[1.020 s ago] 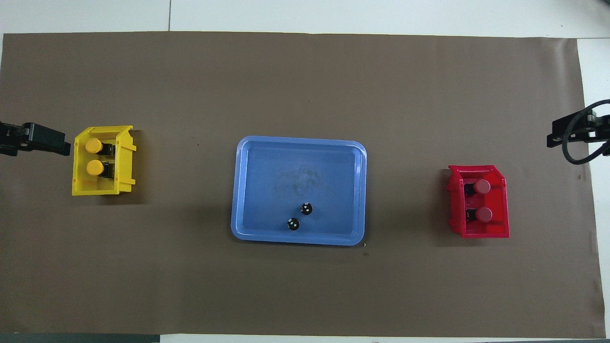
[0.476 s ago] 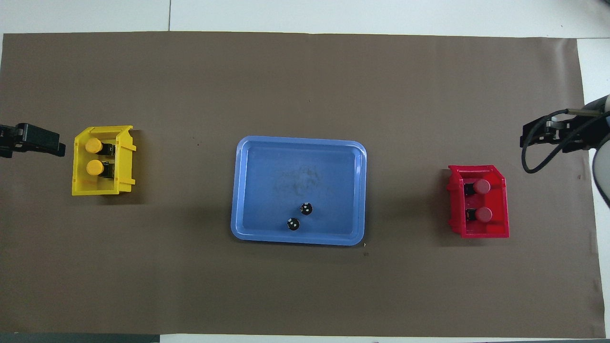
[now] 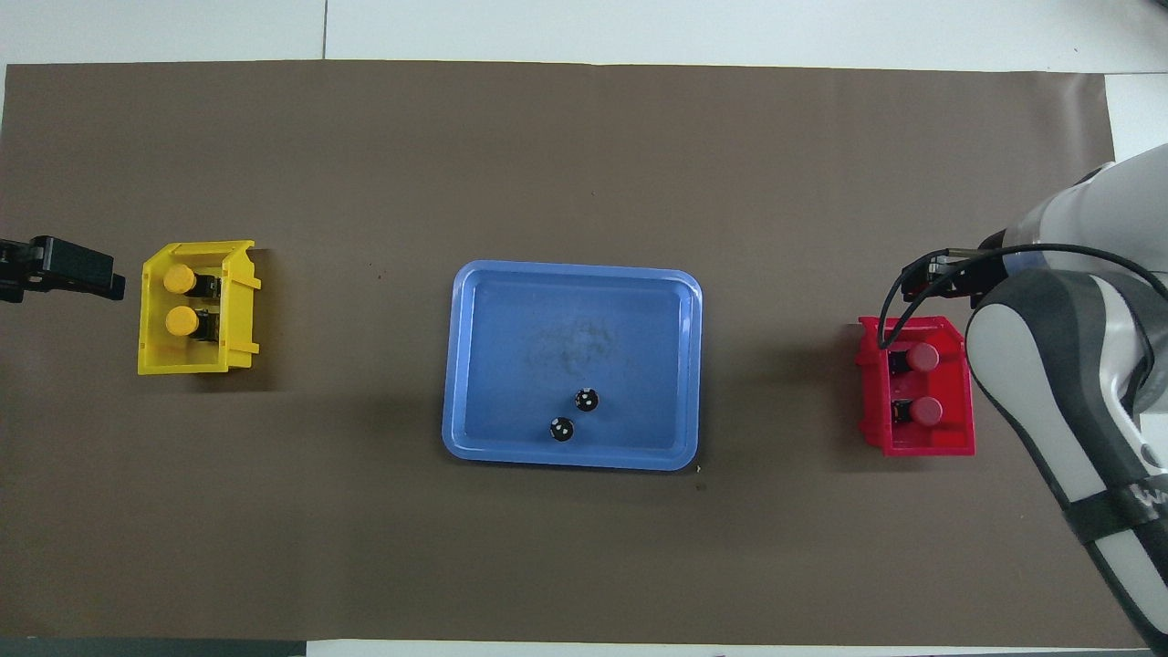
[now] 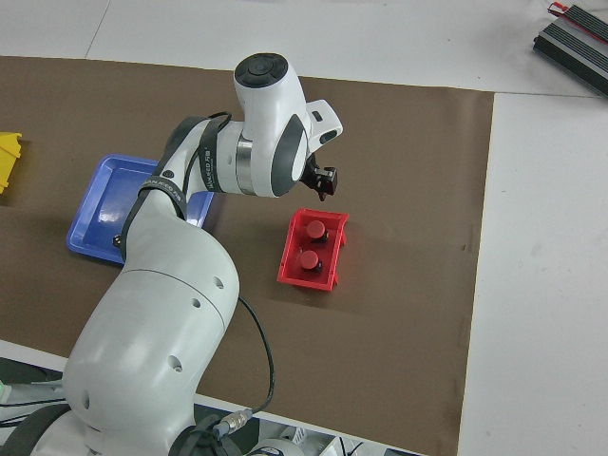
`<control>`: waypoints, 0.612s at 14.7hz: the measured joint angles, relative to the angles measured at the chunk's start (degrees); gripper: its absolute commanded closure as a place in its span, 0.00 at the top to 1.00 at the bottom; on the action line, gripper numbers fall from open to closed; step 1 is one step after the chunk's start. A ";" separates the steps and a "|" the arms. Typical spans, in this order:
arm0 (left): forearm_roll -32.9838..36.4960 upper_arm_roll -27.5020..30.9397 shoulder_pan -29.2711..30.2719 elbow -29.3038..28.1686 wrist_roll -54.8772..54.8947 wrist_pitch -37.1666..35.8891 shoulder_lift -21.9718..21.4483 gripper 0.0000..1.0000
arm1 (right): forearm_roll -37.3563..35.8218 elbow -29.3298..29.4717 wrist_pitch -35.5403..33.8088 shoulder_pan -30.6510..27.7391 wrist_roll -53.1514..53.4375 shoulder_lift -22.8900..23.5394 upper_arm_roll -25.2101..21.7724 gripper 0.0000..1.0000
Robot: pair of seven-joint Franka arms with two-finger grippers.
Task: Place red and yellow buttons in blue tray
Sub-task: 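Reach the right gripper down into the red holder and grasp a red button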
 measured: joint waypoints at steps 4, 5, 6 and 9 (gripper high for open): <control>0.00 0.00 0.00 0.00 0.00 -0.01 0.00 1.00 | 0.00 -3.59 3.35 -0.20 -0.99 -0.77 -0.09 0.76; 0.00 0.00 0.00 0.00 0.00 -0.02 0.00 1.00 | 0.00 -4.44 4.17 -0.57 -1.41 -0.87 -0.10 0.74; 0.00 0.00 0.00 0.00 0.00 -0.03 0.00 1.00 | 0.00 -5.04 4.51 -0.87 -1.74 -0.92 -0.13 0.72; 0.00 0.00 0.00 0.00 0.00 -0.04 0.00 1.00 | 0.00 -6.68 5.65 -1.04 -2.40 -1.19 -0.15 0.68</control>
